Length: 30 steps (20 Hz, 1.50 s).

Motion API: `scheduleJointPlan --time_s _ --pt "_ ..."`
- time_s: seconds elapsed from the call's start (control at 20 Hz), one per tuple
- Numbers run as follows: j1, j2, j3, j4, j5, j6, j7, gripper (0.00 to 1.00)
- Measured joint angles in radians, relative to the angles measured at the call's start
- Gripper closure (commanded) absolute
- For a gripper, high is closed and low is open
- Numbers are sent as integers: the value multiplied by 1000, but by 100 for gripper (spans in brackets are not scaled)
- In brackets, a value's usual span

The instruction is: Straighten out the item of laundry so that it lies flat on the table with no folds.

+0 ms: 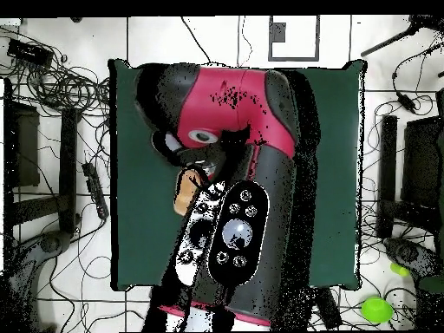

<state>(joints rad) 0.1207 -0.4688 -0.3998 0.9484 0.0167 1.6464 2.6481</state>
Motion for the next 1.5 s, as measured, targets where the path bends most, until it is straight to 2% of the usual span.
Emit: scheduleJointPlan --time_s 0.5,0.55,0.65,0.85,0.9,1.05,1.25,1.5 --pt "-84 0 18 -147 -191 68 -47 100" --pt "-99 0 24 -178 -231 84 -90 100" --pt "-109 0 28 -200 -261 90 -134 100" --pt "-128 0 33 -249 -336 92 -291 100" --pt "-136 0 36 -264 -369 91 -385 100" --pt "-141 0 39 -271 -389 83 -456 100" --pt "-147 1 41 -272 -432 12 -576 100" --pt "-145 4 41 -272 -489 -146 -638 100"
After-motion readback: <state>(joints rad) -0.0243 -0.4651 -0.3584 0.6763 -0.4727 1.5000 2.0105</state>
